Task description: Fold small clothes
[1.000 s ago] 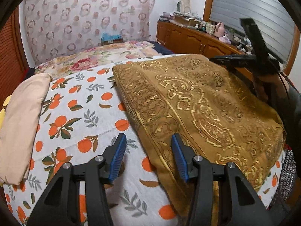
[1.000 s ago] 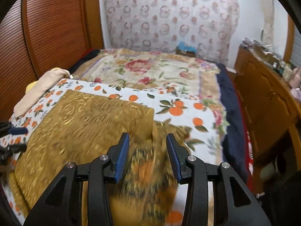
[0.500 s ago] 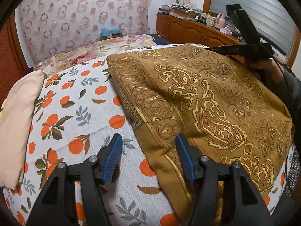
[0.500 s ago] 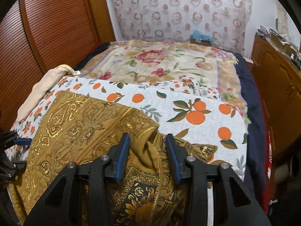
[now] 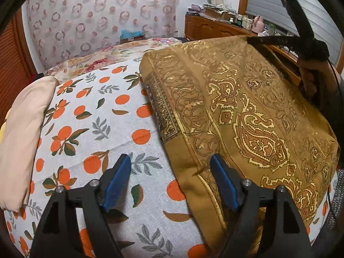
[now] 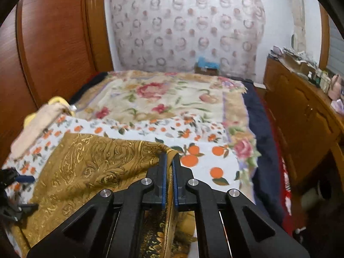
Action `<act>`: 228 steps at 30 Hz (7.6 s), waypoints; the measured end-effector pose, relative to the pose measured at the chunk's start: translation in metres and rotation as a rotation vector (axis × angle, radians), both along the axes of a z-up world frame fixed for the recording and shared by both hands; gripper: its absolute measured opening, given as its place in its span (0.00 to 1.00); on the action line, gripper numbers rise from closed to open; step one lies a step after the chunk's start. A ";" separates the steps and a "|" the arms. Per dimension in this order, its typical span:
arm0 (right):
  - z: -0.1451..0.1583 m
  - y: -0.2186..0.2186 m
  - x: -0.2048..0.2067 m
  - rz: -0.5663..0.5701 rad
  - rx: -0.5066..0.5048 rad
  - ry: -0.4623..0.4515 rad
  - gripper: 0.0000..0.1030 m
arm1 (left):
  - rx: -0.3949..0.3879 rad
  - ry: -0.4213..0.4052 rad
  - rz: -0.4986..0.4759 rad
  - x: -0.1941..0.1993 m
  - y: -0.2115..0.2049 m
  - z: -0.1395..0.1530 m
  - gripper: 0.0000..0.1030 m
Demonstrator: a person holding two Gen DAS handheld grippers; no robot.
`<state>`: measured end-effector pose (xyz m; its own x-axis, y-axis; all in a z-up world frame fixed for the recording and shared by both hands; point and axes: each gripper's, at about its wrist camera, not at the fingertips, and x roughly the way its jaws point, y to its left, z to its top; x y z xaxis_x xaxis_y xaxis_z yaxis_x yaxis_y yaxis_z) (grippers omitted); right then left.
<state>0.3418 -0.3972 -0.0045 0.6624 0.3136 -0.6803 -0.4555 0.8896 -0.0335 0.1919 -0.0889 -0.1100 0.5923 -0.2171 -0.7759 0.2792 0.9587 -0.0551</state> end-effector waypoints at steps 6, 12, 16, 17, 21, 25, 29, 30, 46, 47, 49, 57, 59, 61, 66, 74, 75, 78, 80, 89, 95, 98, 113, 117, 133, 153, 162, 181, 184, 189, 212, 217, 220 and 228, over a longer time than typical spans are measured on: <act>0.001 -0.010 -0.012 -0.053 -0.013 0.017 0.11 | -0.030 -0.017 -0.016 -0.013 0.009 0.008 0.75; 0.012 -0.023 -0.075 -0.039 -0.049 -0.020 0.40 | -0.072 -0.047 -0.059 -0.053 0.017 0.021 0.75; 0.005 -0.031 -0.121 -0.028 -0.047 -0.011 0.42 | -0.151 -0.028 -0.079 -0.081 0.024 0.021 0.73; 0.002 -0.032 -0.132 -0.028 -0.045 -0.007 0.43 | -0.162 -0.026 -0.083 -0.090 0.025 0.022 0.71; -0.011 -0.046 -0.180 -0.061 -0.041 -0.007 0.44 | -0.189 -0.010 -0.110 -0.107 0.024 0.020 0.56; -0.020 -0.059 -0.210 -0.091 -0.005 0.012 0.45 | -0.212 0.025 -0.126 -0.107 0.019 0.013 0.44; -0.029 -0.068 -0.226 -0.123 0.018 0.038 0.46 | -0.241 0.036 -0.156 -0.113 0.016 0.013 0.14; -0.031 -0.069 -0.229 -0.127 0.028 0.044 0.46 | -0.242 0.035 -0.165 -0.116 0.014 0.015 0.04; -0.040 -0.081 -0.260 -0.153 0.065 0.075 0.50 | -0.149 -0.017 -0.117 -0.134 0.007 0.026 0.08; -0.041 -0.081 -0.261 -0.152 0.064 0.076 0.50 | -0.146 -0.006 -0.117 -0.131 0.007 0.023 0.19; -0.041 -0.079 -0.262 -0.151 0.061 0.076 0.50 | -0.153 0.012 -0.119 -0.128 0.006 0.018 0.37; -0.047 -0.077 -0.267 -0.147 0.041 0.086 0.51 | -0.200 0.033 -0.137 -0.122 0.000 0.006 0.30; -0.049 -0.078 -0.267 -0.144 0.051 0.098 0.51 | -0.194 0.019 -0.146 -0.128 -0.001 0.010 0.05; -0.052 -0.077 -0.267 -0.141 0.058 0.106 0.51 | -0.199 -0.004 -0.163 -0.138 0.000 0.019 0.03; -0.056 -0.077 -0.265 -0.143 0.057 0.114 0.51 | -0.174 -0.008 -0.195 -0.160 -0.003 0.028 0.02; -0.051 -0.079 -0.272 -0.120 0.109 0.125 0.51 | -0.173 0.010 -0.202 -0.164 -0.008 0.024 0.02; -0.050 -0.078 -0.273 -0.115 0.111 0.123 0.51 | -0.173 0.013 -0.210 -0.166 -0.009 0.024 0.02; -0.048 -0.073 -0.277 -0.109 0.096 0.116 0.51 | -0.178 0.022 -0.213 -0.170 -0.009 0.022 0.02; -0.049 -0.072 -0.277 -0.115 0.089 0.114 0.56 | -0.187 0.027 -0.209 -0.169 -0.007 0.021 0.02; -0.056 -0.062 -0.273 -0.103 0.099 0.129 0.57 | -0.209 0.022 -0.261 -0.177 -0.011 0.028 0.02; -0.056 -0.066 -0.269 -0.101 0.126 0.122 0.17 | -0.242 0.030 -0.298 -0.178 -0.010 0.031 0.02; -0.051 -0.071 -0.272 -0.085 0.166 0.106 0.04 | -0.289 0.003 -0.316 -0.180 -0.007 0.043 0.01; 0.045 -0.071 -0.245 0.002 0.298 -0.104 0.03 | -0.337 -0.223 -0.225 -0.106 0.019 0.138 0.01; 0.062 -0.060 -0.197 0.004 0.287 -0.127 0.03 | -0.302 -0.237 -0.167 -0.039 0.023 0.146 0.01; 0.030 -0.035 -0.040 -0.114 0.123 -0.079 0.41 | -0.191 -0.134 -0.101 0.112 0.017 0.085 0.21; -0.016 -0.024 -0.003 0.079 0.104 0.041 0.43 | -0.158 -0.012 -0.104 0.105 0.027 0.034 0.53; -0.021 -0.039 0.027 -0.100 0.074 0.055 0.00 | -0.073 -0.059 0.027 0.141 0.032 0.023 0.53; -0.015 -0.015 0.007 -0.033 -0.006 0.015 0.16 | -0.082 -0.057 -0.081 0.153 0.009 0.026 0.53; -0.017 -0.015 0.009 -0.033 -0.009 0.020 0.16 | -0.082 -0.047 -0.097 0.156 0.006 0.023 0.53; -0.023 -0.016 0.011 -0.032 -0.008 0.032 0.16 | -0.130 -0.004 -0.142 0.165 0.007 0.016 0.04; -0.043 -0.031 0.000 -0.091 0.023 0.154 0.56 | -0.196 0.034 -0.072 0.146 0.032 0.018 0.53; -0.053 -0.034 0.003 -0.101 0.074 0.199 0.57 | -0.224 0.083 -0.053 0.149 0.029 0.009 0.54; -0.053 -0.033 0.001 -0.077 0.086 0.207 0.57 | -0.215 0.079 -0.058 0.147 0.022 0.009 0.54; -0.048 -0.022 -0.008 0.024 0.119 0.207 0.10 | -0.270 0.070 -0.130 0.139 0.009 0.019 0.04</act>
<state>0.3337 -0.4187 -0.0529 0.5038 0.4136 -0.7584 -0.4633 0.8703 0.1669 0.3307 -0.0799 -0.0910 0.4930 -0.4911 -0.7182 0.3846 0.8635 -0.3264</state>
